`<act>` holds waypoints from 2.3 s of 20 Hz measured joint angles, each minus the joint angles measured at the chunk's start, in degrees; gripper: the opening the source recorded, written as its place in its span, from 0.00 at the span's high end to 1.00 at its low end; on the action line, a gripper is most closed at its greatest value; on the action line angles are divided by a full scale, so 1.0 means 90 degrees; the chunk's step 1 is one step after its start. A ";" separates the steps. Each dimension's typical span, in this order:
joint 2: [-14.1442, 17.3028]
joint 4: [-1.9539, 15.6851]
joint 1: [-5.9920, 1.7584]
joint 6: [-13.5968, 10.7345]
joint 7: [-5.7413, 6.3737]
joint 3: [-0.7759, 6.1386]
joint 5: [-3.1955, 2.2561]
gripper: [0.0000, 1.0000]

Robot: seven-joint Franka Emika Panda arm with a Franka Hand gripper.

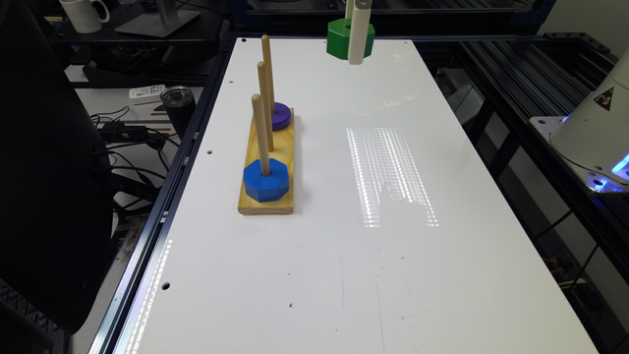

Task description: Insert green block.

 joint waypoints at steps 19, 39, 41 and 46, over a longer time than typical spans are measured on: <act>0.0054 0.0023 0.0010 0.0156 0.0068 0.0106 0.0000 1.00; 0.1028 0.1037 0.0018 0.0234 0.0369 0.0421 -0.0009 1.00; 0.1116 0.1139 0.0023 0.0233 0.0405 0.0445 -0.0017 1.00; 0.1348 0.1397 0.0036 0.0232 0.0472 0.0501 -0.0033 1.00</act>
